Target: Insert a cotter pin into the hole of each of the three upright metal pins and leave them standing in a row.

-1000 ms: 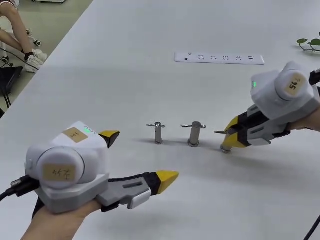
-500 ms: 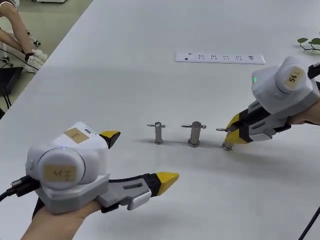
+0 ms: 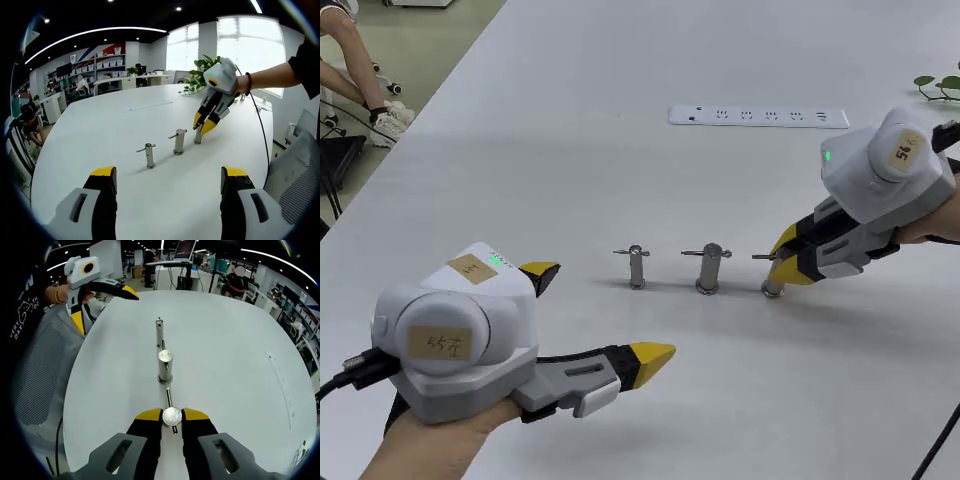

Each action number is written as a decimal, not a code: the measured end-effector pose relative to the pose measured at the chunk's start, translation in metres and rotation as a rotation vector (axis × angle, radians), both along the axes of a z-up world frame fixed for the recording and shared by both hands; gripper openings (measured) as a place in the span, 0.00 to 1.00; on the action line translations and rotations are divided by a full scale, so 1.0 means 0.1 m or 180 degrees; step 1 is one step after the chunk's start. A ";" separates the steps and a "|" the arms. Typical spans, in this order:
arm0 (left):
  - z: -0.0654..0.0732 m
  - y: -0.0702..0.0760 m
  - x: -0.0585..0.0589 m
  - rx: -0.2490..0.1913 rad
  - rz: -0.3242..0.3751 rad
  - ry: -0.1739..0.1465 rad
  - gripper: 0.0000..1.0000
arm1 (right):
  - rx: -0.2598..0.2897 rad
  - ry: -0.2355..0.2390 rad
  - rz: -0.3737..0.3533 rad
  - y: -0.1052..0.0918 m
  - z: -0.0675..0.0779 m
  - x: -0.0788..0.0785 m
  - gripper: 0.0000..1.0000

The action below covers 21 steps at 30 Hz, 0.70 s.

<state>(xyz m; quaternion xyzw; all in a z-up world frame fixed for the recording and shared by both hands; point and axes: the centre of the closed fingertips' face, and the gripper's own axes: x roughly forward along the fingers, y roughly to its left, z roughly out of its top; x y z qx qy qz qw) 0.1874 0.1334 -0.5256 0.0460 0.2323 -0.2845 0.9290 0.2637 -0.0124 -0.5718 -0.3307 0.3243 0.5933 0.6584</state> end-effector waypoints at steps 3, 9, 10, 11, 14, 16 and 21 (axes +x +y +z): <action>-0.01 0.00 0.00 0.0012 -0.0002 0.0006 0.85 | 0.0113 -0.0023 -0.0046 0.05 0.08 0.03 0.13; 0.00 0.03 0.03 0.0009 0.0063 0.0006 0.84 | 0.0168 -0.0123 -0.0143 0.07 0.19 0.05 0.22; 0.01 0.03 0.04 0.0007 0.0067 0.0003 0.84 | 0.0177 -0.0128 -0.0154 0.07 0.20 0.04 0.22; 0.02 0.04 0.05 0.0005 0.0081 -0.0009 0.84 | 0.0209 -0.0135 -0.0203 0.08 0.24 0.03 0.22; 0.03 0.04 0.07 0.0009 0.0090 -0.0022 0.83 | 0.0290 -0.0143 -0.0327 0.08 0.30 0.02 0.25; 0.04 0.03 0.08 -0.0001 0.0086 -0.0028 0.83 | 0.0320 -0.0139 -0.0436 0.06 0.34 0.01 0.27; 0.06 0.01 0.10 0.0004 0.0085 -0.0036 0.82 | 0.0466 -0.0063 -0.0814 0.01 0.39 -0.03 0.32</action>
